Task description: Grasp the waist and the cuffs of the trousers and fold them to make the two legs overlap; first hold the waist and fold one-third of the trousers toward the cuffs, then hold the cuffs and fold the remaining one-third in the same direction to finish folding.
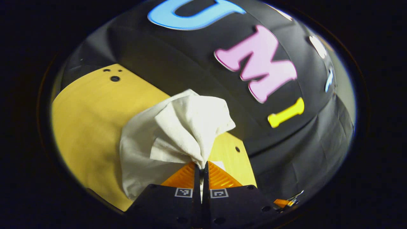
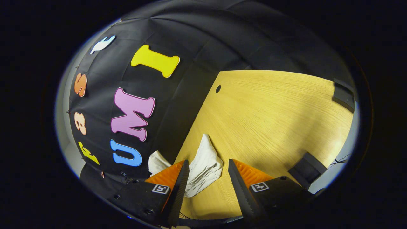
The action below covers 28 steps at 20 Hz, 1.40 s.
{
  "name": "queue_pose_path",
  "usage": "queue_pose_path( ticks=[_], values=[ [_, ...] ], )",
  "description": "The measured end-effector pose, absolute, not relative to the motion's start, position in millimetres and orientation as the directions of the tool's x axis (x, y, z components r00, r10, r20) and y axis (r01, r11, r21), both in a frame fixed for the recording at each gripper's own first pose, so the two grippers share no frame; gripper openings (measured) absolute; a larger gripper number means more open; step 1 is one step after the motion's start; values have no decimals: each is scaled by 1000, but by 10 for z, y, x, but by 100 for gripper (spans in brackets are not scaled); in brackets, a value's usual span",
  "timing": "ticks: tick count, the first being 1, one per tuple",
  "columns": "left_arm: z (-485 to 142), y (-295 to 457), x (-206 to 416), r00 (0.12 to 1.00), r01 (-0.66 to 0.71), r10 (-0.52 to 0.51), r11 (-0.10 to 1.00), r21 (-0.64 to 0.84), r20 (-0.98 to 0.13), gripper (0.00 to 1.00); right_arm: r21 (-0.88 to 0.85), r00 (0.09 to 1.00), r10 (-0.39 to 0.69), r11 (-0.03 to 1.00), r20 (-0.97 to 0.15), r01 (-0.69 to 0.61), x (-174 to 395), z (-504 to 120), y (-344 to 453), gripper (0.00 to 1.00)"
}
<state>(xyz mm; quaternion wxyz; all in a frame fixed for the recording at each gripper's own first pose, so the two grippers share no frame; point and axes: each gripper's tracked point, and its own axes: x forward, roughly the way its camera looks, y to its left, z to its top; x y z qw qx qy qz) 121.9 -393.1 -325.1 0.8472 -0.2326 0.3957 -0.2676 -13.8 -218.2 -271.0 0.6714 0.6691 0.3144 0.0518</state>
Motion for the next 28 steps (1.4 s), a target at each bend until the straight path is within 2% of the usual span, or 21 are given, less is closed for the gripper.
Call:
queue_pose_path(
  ticks=[5,9,14,15,17,19,20,21,23,24,25,28],
  values=[
    [-3696,-4335,908,437,400,-631,775,-490,-641,6,916,820,419,90,-390,390,-345,-2760,-2529,77],
    [-4022,-4415,718,406,523,-575,784,-335,-711,6,905,831,374,63,-412,420,-413,-2801,-2700,76],
    [-4409,-4403,547,381,675,-466,731,-104,-798,6,903,823,382,88,-420,420,-467,-2817,-2707,76],
    [-4471,-4390,517,375,700,-442,712,-64,-815,0,903,819,390,96,-421,419,-470,-2814,-2701,77],
    [-4506,-4365,499,378,740,-419,673,-3,-826,12,904,814,402,101,-420,417,-466,-2797,-2676,76],
    [-4434,-4347,526,399,752,-404,658,40,-823,17,905,809,416,100,-415,413,-445,-2785,-2642,76],
    [-4447,-4363,482,381,760,-409,649,29,-829,18,906,807,423,101,-413,411,-441,-2782,-2623,77],
    [-4440,-4404,401,346,774,-425,633,-1,-837,25,908,805,430,101,-409,407,-428,-2776,-2599,76],
    [-4367,-4543,361,323,784,-455,619,-34,-830,71,911,802,443,97,-399,400,-404,-2744,-2537,76],
    [-4293,-4556,367,342,786,-465,618,-23,-816,94,914,802,450,93,-392,395,-396,-2722,-2513,77],
    [-4218,-4531,359,351,789,-480,614,-22,-804,100,918,802,458,91,-383,387,-382,-2684,-2477,77],
    [-3852,-4405,323,399,778,-521,627,-21,-755,99,933,800,488,101,-349,345,-389,-2520,-2315,77]
  ],
)
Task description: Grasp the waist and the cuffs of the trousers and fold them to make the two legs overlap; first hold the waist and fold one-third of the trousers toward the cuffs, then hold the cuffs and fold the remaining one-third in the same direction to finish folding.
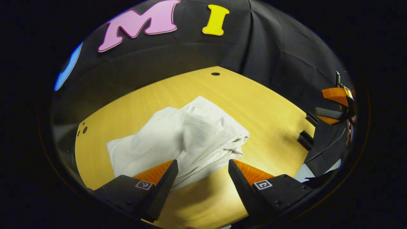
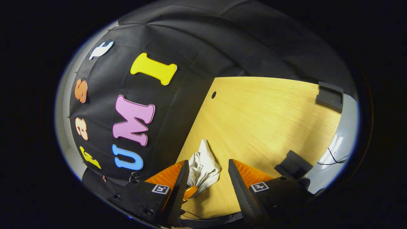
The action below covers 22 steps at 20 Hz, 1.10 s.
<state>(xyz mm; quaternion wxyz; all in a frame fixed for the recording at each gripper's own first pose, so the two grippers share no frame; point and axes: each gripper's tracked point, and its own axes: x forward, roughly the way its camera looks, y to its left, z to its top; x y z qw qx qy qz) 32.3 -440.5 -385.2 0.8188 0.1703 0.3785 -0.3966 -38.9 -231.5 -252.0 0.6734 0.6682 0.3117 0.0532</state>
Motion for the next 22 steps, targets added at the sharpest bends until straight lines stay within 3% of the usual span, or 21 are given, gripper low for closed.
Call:
queue_pose_path(
  ticks=[9,12,13,15,22],
  values=[
    [-3003,-3125,180,550,587,-525,796,-147,-649,100,975,767,607,67,-209,213,-403,-1949,-1417,77],
    [-2861,-2661,111,603,517,-507,836,-182,-616,92,979,724,665,61,-184,193,-438,-1855,-968,77],
    [-2842,-2511,91,621,495,-487,851,-174,-614,97,980,714,677,58,-177,188,-455,-1820,-861,77],
    [-2783,-2243,55,654,455,-455,875,-167,-604,97,980,697,696,55,-173,189,-452,-1795,-690,77],
    [-2769,-1782,16,683,377,-413,906,-193,-602,97,983,713,685,25,-148,180,-116,-1652,-505,77]
  ],
)
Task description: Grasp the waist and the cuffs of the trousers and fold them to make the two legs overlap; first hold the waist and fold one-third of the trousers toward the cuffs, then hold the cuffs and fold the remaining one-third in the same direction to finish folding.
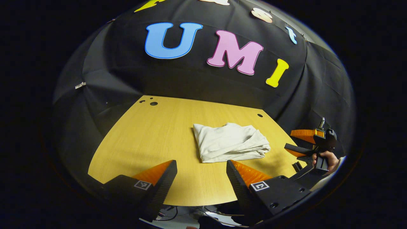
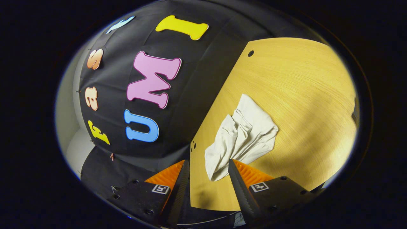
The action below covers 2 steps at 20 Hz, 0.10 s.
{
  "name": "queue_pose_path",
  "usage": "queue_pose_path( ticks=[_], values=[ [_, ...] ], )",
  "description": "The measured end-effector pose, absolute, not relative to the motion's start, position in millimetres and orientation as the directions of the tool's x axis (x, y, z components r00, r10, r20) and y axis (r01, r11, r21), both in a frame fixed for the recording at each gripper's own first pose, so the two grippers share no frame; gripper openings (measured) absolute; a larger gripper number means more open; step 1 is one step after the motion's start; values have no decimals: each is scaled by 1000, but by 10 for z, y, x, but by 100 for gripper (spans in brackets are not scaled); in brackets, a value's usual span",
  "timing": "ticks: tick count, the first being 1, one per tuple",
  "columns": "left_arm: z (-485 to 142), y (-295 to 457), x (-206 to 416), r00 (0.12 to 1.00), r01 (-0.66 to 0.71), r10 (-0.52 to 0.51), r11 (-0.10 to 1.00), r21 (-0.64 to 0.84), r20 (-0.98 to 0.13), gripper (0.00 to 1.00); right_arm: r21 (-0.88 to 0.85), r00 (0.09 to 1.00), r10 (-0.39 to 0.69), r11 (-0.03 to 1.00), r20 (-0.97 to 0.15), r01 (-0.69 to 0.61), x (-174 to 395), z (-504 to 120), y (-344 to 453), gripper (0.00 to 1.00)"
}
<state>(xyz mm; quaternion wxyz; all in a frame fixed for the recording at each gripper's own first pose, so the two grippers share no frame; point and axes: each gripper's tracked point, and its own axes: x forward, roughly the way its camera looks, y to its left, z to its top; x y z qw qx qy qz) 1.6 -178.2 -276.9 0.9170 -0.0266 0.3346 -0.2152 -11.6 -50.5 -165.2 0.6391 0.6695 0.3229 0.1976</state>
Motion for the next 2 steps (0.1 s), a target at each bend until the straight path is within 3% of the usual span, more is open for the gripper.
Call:
queue_pose_path(
  ticks=[2],
  values=[
    [-2730,-1773,29,689,372,-410,908,-193,-598,92,987,708,691,43,-143,158,-92,-1644,-464,77]
  ],
)
